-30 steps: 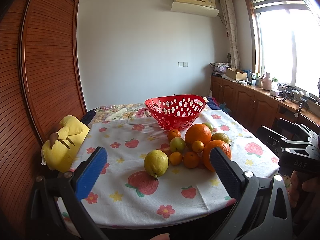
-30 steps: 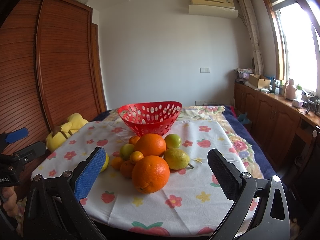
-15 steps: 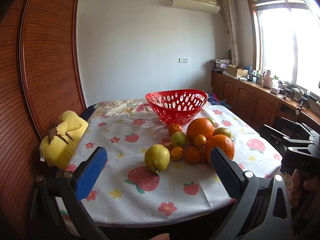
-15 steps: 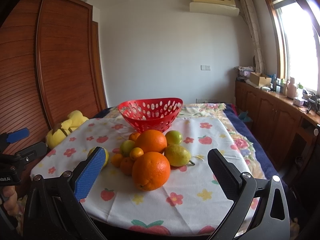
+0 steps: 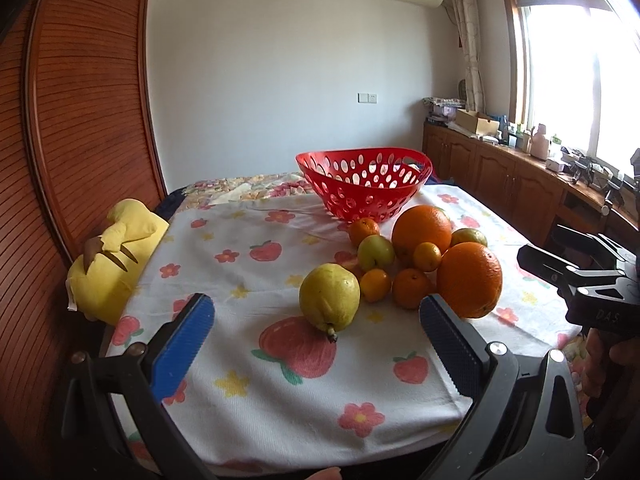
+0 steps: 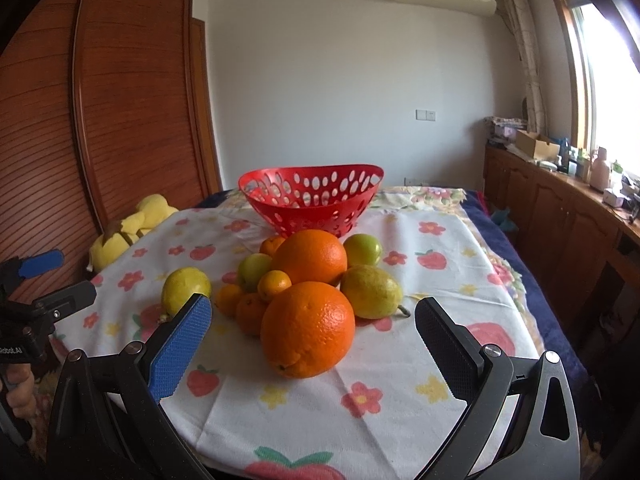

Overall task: Organize fruits
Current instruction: 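Close the right tool on the large orange while the left tool grasps the yellow pear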

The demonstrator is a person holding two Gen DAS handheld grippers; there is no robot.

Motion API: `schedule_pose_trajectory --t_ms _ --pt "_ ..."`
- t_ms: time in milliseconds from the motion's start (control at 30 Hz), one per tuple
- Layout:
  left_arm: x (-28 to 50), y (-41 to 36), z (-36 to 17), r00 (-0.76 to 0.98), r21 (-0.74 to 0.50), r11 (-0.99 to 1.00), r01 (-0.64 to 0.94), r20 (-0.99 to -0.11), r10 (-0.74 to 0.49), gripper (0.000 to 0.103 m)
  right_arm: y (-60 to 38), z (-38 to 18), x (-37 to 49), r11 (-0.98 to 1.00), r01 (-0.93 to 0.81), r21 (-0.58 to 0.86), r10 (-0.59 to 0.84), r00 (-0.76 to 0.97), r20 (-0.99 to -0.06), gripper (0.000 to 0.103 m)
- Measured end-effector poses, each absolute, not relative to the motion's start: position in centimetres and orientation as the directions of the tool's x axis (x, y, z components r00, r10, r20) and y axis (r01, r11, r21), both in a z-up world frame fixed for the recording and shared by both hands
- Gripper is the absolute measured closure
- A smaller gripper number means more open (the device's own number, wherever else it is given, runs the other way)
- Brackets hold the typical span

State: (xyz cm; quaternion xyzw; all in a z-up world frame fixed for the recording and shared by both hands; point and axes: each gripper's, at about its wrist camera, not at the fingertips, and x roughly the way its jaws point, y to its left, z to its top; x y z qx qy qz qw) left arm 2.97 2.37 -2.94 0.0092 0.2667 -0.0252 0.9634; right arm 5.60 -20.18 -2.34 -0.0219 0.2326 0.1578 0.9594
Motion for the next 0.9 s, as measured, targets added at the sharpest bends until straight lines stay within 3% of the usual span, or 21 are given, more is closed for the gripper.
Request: schedule_pose_trajectory --t_ms 600,900 --pt "9.1 2.9 -4.8 0.778 -0.065 0.989 0.132 -0.612 -0.144 0.003 -19.1 -5.9 11.3 0.922 -0.383 0.058 0.338 0.723 -0.603 0.007" --pt "12.2 3.1 -6.0 0.726 -0.098 0.984 0.150 -0.665 -0.176 0.012 -19.4 -7.0 12.8 0.922 -0.378 0.082 0.337 0.681 -0.650 0.007"
